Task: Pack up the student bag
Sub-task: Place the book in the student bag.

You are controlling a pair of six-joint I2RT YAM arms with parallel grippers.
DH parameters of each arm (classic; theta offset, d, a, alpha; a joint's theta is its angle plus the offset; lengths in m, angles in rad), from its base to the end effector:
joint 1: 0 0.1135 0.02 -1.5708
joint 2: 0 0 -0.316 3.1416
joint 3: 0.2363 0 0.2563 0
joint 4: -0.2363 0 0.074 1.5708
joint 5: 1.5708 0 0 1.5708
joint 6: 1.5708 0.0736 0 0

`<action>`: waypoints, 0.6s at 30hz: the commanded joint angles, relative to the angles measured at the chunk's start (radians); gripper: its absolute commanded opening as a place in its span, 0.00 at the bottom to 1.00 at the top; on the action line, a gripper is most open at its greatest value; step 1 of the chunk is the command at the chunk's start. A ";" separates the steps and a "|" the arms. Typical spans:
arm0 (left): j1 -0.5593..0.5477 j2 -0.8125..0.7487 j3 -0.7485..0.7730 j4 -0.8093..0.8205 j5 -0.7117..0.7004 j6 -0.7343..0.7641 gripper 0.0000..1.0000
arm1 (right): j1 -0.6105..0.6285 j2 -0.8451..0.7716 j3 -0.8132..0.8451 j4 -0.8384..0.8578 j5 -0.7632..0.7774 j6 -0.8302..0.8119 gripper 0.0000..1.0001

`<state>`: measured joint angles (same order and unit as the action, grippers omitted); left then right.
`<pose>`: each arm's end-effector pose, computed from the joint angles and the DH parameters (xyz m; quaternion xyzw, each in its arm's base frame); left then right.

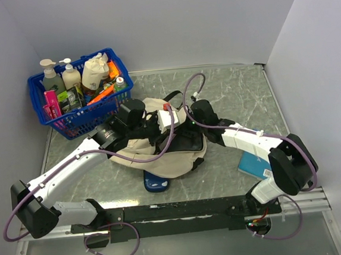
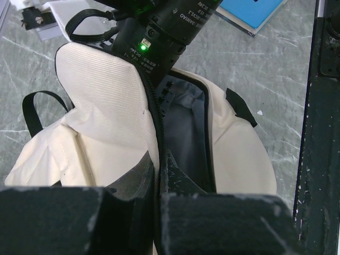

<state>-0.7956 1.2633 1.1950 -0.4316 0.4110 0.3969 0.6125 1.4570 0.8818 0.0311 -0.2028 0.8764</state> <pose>0.1898 -0.2357 0.3897 0.5589 0.6382 -0.2709 0.4548 0.2785 0.2138 0.2666 0.0647 0.8656 0.3959 0.2996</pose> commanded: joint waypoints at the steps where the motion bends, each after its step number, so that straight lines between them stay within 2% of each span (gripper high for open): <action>1: -0.005 -0.042 0.017 0.060 0.058 -0.024 0.01 | 0.004 0.034 0.084 -0.026 -0.046 -0.025 0.40; 4: -0.005 -0.044 0.009 0.067 0.066 -0.026 0.01 | 0.007 0.045 0.102 -0.036 -0.059 -0.033 0.53; 9: -0.005 -0.042 0.018 0.067 0.066 -0.020 0.01 | -0.008 0.063 0.108 0.023 -0.131 -0.034 0.58; 11: -0.005 -0.042 0.020 0.065 0.055 -0.017 0.01 | -0.014 0.045 0.120 -0.023 -0.136 -0.077 0.66; 12: -0.005 -0.044 0.017 0.062 0.052 -0.010 0.01 | -0.019 -0.001 0.120 -0.054 -0.124 -0.102 0.69; 13: -0.004 -0.045 0.012 0.063 0.048 -0.007 0.01 | -0.025 -0.035 0.106 -0.080 -0.109 -0.140 0.79; 16: -0.002 -0.062 -0.020 0.082 0.026 -0.007 0.01 | -0.088 -0.179 0.030 -0.118 -0.090 -0.159 1.00; 18: -0.004 -0.068 -0.038 0.085 0.023 -0.009 0.01 | -0.138 -0.263 0.010 -0.169 -0.106 -0.160 1.00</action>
<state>-0.7940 1.2507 1.1782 -0.4202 0.4030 0.3977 0.5556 1.4021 0.9131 -0.0929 -0.2974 0.7677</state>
